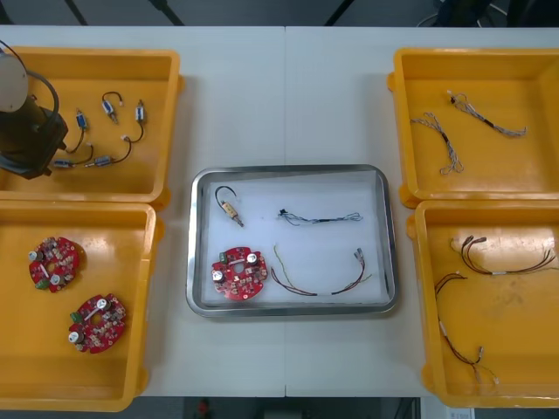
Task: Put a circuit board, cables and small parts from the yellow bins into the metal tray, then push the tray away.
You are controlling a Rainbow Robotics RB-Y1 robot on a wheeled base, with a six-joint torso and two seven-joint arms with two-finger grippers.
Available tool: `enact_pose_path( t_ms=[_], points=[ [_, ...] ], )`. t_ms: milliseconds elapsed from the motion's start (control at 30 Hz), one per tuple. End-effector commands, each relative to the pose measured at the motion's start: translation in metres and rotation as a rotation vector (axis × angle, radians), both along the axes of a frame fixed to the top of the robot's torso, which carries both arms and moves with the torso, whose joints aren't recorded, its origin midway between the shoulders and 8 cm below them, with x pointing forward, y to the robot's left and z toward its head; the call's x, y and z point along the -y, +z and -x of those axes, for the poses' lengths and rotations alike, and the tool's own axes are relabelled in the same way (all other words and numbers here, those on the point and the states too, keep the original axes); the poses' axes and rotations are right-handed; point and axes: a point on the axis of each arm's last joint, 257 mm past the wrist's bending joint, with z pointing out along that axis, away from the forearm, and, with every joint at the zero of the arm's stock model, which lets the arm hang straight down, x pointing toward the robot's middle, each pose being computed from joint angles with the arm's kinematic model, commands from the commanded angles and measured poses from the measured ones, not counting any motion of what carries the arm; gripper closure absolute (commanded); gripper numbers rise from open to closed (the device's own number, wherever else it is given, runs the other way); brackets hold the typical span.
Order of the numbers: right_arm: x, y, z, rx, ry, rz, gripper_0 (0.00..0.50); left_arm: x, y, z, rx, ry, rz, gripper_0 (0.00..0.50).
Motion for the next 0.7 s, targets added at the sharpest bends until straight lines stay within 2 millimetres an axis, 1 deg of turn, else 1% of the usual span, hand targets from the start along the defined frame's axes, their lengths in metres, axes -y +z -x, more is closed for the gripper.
enact_pose_path(
  t_ms=[33,167,400,500,700],
  points=[
    [0.017,0.019,-0.001,0.031,-0.03,0.033,0.0,-0.012,0.024,-0.01,0.068,0.089,0.041,0.0],
    [0.017,0.019,-0.001,0.031,-0.03,0.033,0.0,-0.008,0.015,-0.008,0.05,0.082,0.036,0.0],
    [0.017,0.019,-0.001,0.031,-0.03,0.033,0.0,-0.003,0.002,-0.01,0.055,0.092,0.083,0.0],
    [0.017,0.019,-0.001,0.031,-0.03,0.033,0.0,-0.005,-0.002,-0.008,0.044,0.09,0.067,0.0],
    [0.017,0.019,-0.001,0.031,-0.03,0.033,0.0,-0.003,-0.003,-0.008,0.042,0.09,0.076,0.0]
  ],
)
